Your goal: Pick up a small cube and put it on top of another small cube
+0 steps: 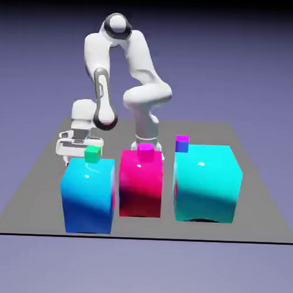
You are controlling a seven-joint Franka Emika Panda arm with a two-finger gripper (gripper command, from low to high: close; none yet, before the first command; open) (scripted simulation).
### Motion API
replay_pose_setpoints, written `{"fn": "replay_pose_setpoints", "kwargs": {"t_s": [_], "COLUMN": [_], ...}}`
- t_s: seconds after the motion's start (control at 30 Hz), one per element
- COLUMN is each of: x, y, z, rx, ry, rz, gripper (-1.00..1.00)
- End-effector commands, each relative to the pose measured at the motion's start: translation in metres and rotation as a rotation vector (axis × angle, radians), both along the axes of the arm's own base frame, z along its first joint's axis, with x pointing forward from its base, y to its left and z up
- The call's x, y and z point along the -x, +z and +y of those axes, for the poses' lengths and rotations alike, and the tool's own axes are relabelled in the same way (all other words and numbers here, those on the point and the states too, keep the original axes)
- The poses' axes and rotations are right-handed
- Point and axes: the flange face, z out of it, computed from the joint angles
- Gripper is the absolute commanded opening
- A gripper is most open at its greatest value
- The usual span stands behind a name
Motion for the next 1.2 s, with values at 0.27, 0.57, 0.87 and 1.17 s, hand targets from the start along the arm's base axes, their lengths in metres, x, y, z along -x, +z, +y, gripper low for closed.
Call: {"fn": "replay_pose_setpoints", "kwargs": {"t_s": [0.27,0.57,0.87,1.17], "x": [-0.009,-0.005,0.011,-0.025], "y": [-0.045,-0.015,0.017,0.039], "z": [0.003,0.000,0.004,0.015], "rx": [-0.002,-0.002,-0.002,-0.120], "ry": [0.004,-0.001,0.004,0.229], "rz": [0.030,0.000,0.031,-0.037], "gripper": [0.00,-1.00,-1.00,-1.00]}}
